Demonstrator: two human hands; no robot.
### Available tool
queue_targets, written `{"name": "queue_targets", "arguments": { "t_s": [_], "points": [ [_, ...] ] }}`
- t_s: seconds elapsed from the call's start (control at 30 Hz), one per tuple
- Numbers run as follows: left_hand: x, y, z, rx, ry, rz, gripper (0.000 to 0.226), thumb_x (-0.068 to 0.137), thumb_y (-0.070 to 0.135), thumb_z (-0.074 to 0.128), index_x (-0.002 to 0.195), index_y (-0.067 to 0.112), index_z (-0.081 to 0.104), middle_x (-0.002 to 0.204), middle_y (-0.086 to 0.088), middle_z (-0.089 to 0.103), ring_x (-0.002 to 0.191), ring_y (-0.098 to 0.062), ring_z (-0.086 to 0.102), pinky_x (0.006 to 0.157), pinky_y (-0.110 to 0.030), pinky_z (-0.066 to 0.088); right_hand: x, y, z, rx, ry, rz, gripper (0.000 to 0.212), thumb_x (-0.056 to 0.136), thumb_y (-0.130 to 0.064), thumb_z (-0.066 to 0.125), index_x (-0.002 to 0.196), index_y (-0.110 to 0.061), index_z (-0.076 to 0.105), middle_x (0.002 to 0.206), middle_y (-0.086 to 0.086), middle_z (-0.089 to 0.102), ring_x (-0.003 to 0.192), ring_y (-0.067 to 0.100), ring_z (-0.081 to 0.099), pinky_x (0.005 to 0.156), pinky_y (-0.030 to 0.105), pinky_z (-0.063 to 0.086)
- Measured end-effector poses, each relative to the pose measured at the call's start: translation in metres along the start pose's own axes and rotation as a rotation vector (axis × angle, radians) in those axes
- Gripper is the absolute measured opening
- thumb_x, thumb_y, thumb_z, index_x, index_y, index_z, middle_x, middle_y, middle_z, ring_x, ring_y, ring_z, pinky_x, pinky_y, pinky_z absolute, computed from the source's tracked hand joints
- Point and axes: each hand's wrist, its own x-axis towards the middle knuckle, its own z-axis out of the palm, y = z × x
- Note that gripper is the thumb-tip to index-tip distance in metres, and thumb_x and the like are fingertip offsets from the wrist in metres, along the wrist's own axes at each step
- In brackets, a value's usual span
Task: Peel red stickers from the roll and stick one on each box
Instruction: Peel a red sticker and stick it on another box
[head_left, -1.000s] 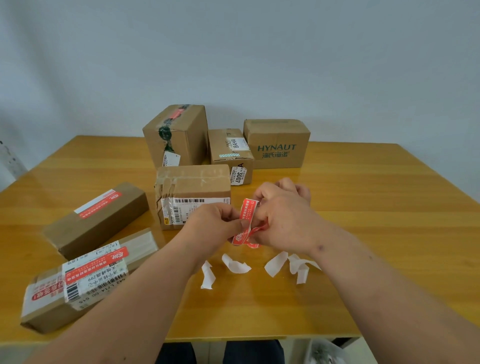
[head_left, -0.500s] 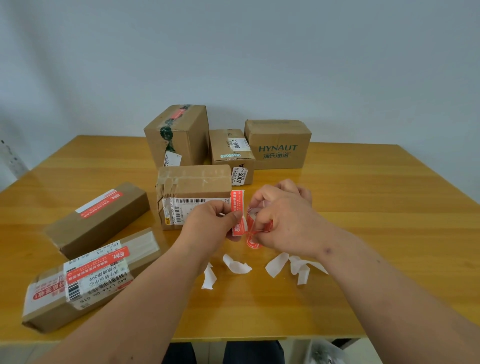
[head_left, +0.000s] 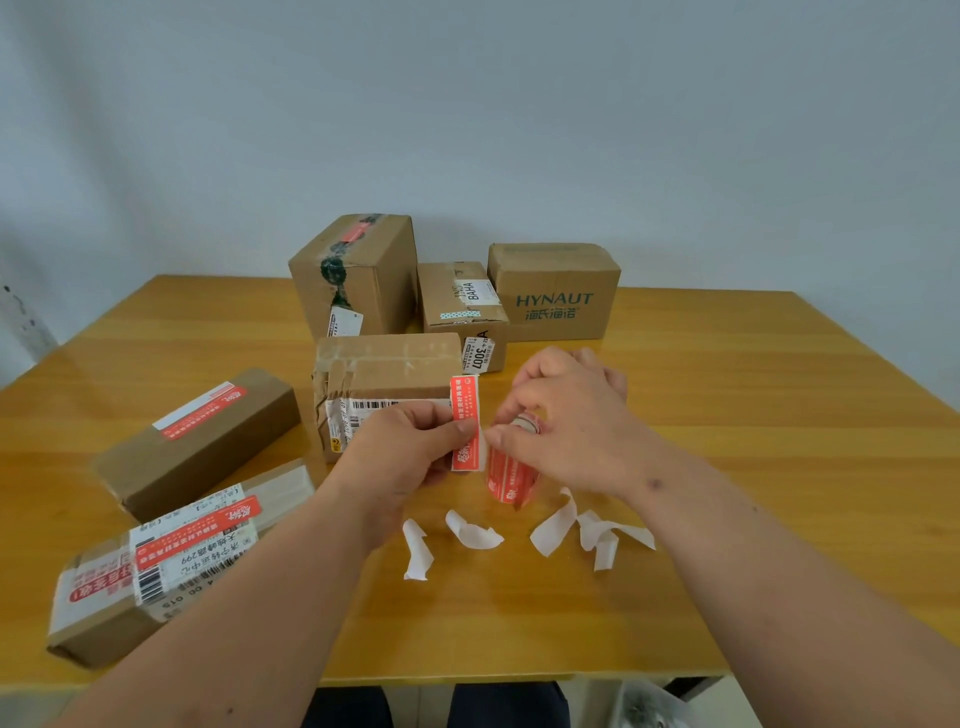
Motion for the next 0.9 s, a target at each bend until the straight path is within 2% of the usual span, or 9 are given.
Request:
{"name": "queue_targets", "arguments": {
  "t_s": [0.1, 0.2, 0.33, 0.43, 0.5, 0.57, 0.73, 0.8, 0.9],
  "points": [
    [-0.003, 0.003, -0.002, -0.062, -0.029, -0.001, 0.01, 0.086, 0.022, 0.07, 0.09, 0.015, 0.075, 0.089, -0.009, 0.076, 0.085, -0.022, 0.067, 0.088, -0.04, 0.05, 0.001, -0.005, 0.001, 0.011, -0.077, 0.003, 0.015, 0.084, -0.05, 0.061, 0.08, -0.037, 0.067, 0.105, -0.017, 0.046, 0.111, 0.01, 0.03, 0.095, 0.033, 0.019],
    [-0.005, 0.005, -0.002, -0.1, -0.019, 0.001, 0.007, 0.085, 0.02, 0.07, 0.087, 0.015, 0.075, 0.086, -0.008, 0.075, 0.082, -0.021, 0.066, 0.087, -0.04, 0.05, 0.0, -0.01, -0.001, 0.117, -0.125, 0.013, 0.017, 0.086, -0.042, 0.063, 0.07, -0.036, 0.063, 0.11, -0.016, 0.049, 0.113, 0.01, 0.032, 0.096, 0.034, 0.021],
    [-0.01, 0.009, -0.001, -0.125, -0.02, 0.019, 0.011, 0.085, 0.022, 0.071, 0.092, 0.014, 0.071, 0.078, -0.004, 0.073, 0.076, -0.017, 0.064, 0.077, -0.035, 0.05, -0.001, -0.015, -0.003, 0.244, -0.122, 0.043, 0.015, 0.085, -0.029, 0.065, 0.073, -0.022, 0.07, 0.106, -0.016, 0.054, 0.109, 0.009, 0.037, 0.102, 0.042, 0.029],
    [-0.013, 0.011, 0.001, -0.047, 0.089, 0.068, 0.023, 0.083, 0.029, 0.074, 0.095, 0.014, 0.061, 0.071, 0.001, 0.069, 0.064, -0.01, 0.062, 0.068, -0.03, 0.053, -0.001, -0.018, -0.006, 0.286, -0.097, 0.06, 0.014, 0.084, -0.023, 0.063, 0.073, -0.015, 0.068, 0.103, -0.015, 0.056, 0.109, 0.011, 0.042, 0.099, 0.045, 0.035],
    [-0.017, 0.013, 0.001, 0.153, 0.173, 0.152, 0.022, 0.085, 0.034, 0.071, 0.089, 0.015, 0.06, 0.068, 0.004, 0.063, 0.063, -0.008, 0.058, 0.063, -0.028, 0.05, -0.001, -0.019, -0.007, 0.323, -0.072, 0.077, 0.015, 0.082, -0.023, 0.062, 0.069, -0.015, 0.064, 0.1, -0.015, 0.057, 0.106, 0.009, 0.047, 0.097, 0.045, 0.039],
    [-0.024, 0.016, 0.0, 0.253, 0.168, 0.217, 0.02, 0.089, 0.036, 0.065, 0.082, 0.018, 0.065, 0.064, 0.008, 0.059, 0.062, -0.006, 0.052, 0.06, -0.022, 0.043, -0.001, -0.02, -0.008, 0.359, -0.054, 0.078, 0.016, 0.082, -0.024, 0.062, 0.066, -0.019, 0.062, 0.098, -0.015, 0.058, 0.1, 0.006, 0.052, 0.093, 0.044, 0.044],
    [-0.035, 0.02, -0.006, 0.225, 0.01, 0.188, 0.022, 0.086, 0.039, 0.068, 0.078, 0.019, 0.074, 0.069, -0.002, 0.064, 0.068, -0.008, 0.053, 0.066, -0.024, 0.044, -0.003, -0.025, -0.008, 0.344, -0.057, 0.049, 0.015, 0.085, -0.023, 0.059, 0.072, -0.017, 0.063, 0.096, -0.016, 0.058, 0.097, 0.004, 0.052, 0.092, 0.043, 0.045],
    [-0.035, 0.021, -0.008, 0.233, 0.004, 0.179, 0.019, 0.082, 0.036, 0.072, 0.078, 0.017, 0.075, 0.078, -0.01, 0.068, 0.071, -0.01, 0.056, 0.068, -0.026, 0.045, -0.003, -0.027, -0.007, 0.356, -0.072, 0.038, 0.016, 0.088, -0.023, 0.058, 0.075, -0.015, 0.064, 0.097, -0.015, 0.057, 0.095, 0.005, 0.053, 0.092, 0.043, 0.046],
    [-0.036, 0.023, -0.009, 0.282, 0.046, 0.178, 0.017, 0.082, 0.032, 0.073, 0.077, 0.016, 0.075, 0.079, -0.008, 0.07, 0.069, -0.008, 0.056, 0.064, -0.023, 0.043, -0.003, -0.029, -0.005, 0.336, -0.091, 0.026, 0.018, 0.091, -0.027, 0.057, 0.078, -0.017, 0.065, 0.097, -0.015, 0.056, 0.098, 0.009, 0.052, 0.093, 0.044, 0.045]
  ]
}}
